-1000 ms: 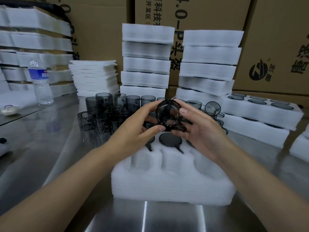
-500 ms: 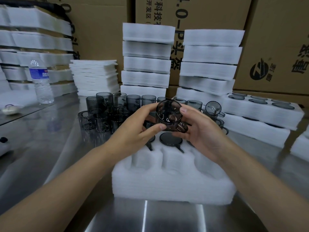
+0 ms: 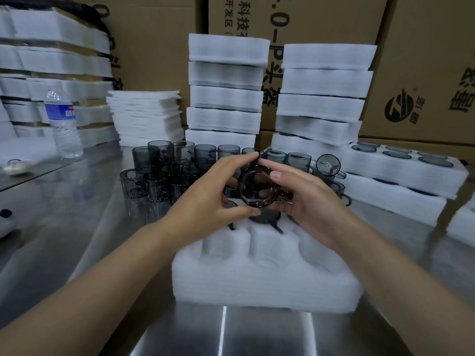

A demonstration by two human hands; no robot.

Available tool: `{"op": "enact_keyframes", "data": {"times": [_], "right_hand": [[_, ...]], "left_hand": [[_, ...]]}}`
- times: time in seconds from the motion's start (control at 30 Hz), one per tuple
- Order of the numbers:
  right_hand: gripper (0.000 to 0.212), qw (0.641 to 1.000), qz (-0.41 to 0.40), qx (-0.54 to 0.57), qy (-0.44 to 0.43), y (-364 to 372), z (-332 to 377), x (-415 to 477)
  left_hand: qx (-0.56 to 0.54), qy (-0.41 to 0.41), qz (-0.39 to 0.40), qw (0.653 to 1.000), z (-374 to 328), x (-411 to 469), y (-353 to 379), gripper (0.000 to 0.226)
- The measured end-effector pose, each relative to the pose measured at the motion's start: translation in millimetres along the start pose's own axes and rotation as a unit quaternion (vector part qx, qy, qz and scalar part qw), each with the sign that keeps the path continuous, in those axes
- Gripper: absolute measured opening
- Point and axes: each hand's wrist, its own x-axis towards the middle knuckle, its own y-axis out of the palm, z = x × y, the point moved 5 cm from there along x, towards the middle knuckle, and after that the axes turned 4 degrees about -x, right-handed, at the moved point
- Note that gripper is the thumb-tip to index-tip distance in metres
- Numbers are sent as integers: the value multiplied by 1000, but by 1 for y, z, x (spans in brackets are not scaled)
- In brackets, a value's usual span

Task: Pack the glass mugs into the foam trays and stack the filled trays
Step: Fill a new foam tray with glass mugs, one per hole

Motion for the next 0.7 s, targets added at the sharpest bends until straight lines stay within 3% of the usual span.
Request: {"op": "enact_keyframes", "data": {"times": [0.2, 0.3, 0.5, 0.6, 0.7], "right_hand": [[32, 1000, 7, -24, -18, 5, 2, -1], [44, 999, -5, -39, -20, 6, 3, -2], [66, 982, -131, -134, -23, 0, 5, -2], [62, 969, -184, -162, -32, 1, 9, -6], [47, 971, -175, -154, -47, 14, 10, -10]], "left_hand": [[20, 38, 5, 999, -1, -1, -1, 82], [21, 50, 8, 998, -2, 0, 0, 79], [31, 16, -68, 997, 0, -1, -6, 63], [42, -30, -124, 991, 3, -1, -13, 59], [87, -25, -149, 985, -1, -1, -19, 61]]}}
